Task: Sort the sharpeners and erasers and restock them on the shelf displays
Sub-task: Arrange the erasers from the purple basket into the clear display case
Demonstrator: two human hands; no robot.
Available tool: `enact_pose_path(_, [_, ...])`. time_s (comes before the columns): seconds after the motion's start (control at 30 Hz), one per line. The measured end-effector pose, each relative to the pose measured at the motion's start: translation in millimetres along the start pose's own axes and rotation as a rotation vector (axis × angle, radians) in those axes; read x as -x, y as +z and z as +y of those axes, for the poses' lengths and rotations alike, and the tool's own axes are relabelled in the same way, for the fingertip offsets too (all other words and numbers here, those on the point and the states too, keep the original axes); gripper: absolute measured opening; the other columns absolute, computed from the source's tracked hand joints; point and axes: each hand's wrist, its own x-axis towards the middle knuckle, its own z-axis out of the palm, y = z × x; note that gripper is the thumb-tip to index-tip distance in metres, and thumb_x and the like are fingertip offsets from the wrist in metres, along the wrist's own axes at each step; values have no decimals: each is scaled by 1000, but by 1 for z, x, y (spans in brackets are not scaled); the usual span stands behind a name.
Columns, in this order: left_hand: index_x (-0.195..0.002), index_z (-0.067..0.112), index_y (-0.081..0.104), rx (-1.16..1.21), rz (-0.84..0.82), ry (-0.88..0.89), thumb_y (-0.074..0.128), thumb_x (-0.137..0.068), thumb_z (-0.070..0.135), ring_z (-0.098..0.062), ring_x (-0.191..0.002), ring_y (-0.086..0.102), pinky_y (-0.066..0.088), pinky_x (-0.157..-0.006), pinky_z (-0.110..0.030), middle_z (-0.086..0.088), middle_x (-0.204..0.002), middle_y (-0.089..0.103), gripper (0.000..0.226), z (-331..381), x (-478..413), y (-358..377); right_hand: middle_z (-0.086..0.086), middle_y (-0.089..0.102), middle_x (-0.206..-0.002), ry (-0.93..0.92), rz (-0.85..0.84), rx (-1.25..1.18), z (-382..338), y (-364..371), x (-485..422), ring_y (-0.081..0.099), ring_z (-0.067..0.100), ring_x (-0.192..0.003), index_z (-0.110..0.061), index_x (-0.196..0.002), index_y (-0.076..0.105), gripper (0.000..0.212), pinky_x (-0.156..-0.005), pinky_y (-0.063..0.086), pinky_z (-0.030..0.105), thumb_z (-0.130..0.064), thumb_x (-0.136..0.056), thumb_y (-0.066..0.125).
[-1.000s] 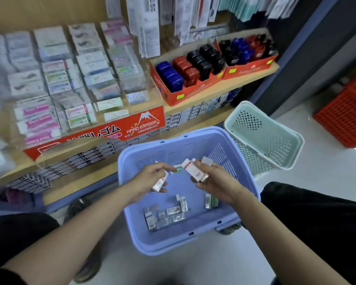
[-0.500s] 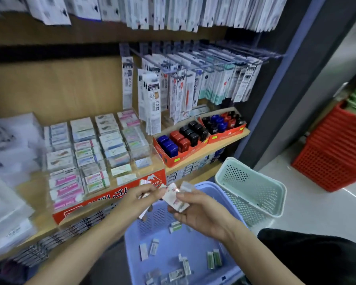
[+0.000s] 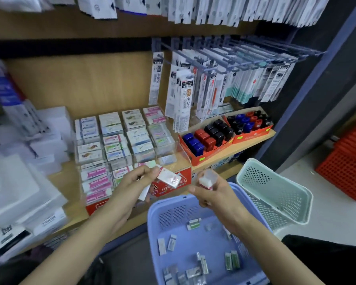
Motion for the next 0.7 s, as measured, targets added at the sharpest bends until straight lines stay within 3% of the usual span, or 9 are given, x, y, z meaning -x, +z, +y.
enact_pose_path(0.1, [-75,11,62,28,25,-8,61,-79,37,-4,-46,52,40,-43,-17,9,-57,58,27,-3,-1,-3,-10,54,-63,-59,7,147,-4,17,-2,48,3,-53,-12,-89,54,24,-55,38,18,-5,-78,74])
enact_pose_path(0.17, [-77,9,62,33,42,-17,62,-82,36,-4,-46,51,40,-43,-18,7,-58,58,28,-5,-2,-6,-6,64,-80,-78,-3,195,-4,31,-6,58,2,-64,-15,-104,56,35,-57,43,13,-3,-76,75])
enact_pose_path(0.27, [-76,8,62,20,66,-39,60,-87,33,-5,-45,50,39,-44,-18,9,-57,57,27,-6,0,-13,-6,61,-98,-172,54,392,8,42,-13,57,4,-78,-24,-103,57,34,-63,42,11,-12,-78,76])
enact_pose_path(0.37, [-71,17,65,46,85,-70,61,-86,36,-6,-52,53,39,-45,-20,8,-61,59,25,-8,2,-20,-13,61,-99,-252,57,550,13,48,-16,56,0,-84,-25,-102,61,23,-67,40,8,-21,-83,72])
enact_pose_path(0.43, [-75,18,69,50,90,-70,59,-82,44,-6,-56,52,40,-46,-21,8,-65,59,28,-8,5,-25,-15,61,-76,-197,59,462,10,53,-18,53,0,-63,-26,-86,65,6,-57,36,10,-23,-84,70])
enact_pose_path(0.47, [-75,20,69,46,96,-73,58,-78,49,-6,-57,52,40,-47,-22,8,-68,61,32,-8,6,-27,-12,53,-60,-163,60,365,10,55,-20,45,4,-51,-29,-70,60,18,-52,32,12,-24,-85,70])
enact_pose_path(0.53, [-68,24,69,38,113,-91,54,-74,55,-7,-61,54,43,-50,-23,8,-79,66,35,-8,8,-33,-1,36,-48,-74,80,165,9,58,-23,30,15,-45,-24,-49,41,45,-50,28,26,-27,-85,69])
enact_pose_path(0.63, [-66,25,70,31,129,-118,52,-75,56,-8,-63,56,44,-52,-24,7,-96,69,37,-10,12,-41,7,31,-54,78,60,-88,4,62,-25,24,17,-44,-23,-48,40,46,-47,24,29,-19,-89,62])
enact_pose_path(0.7, [-75,25,73,16,122,-103,55,-73,53,-10,-66,56,45,-50,-22,-1,-95,68,33,-11,16,-44,4,35,-57,150,16,-191,0,64,-26,24,15,-45,-16,-62,42,33,-46,22,27,-17,-90,59])
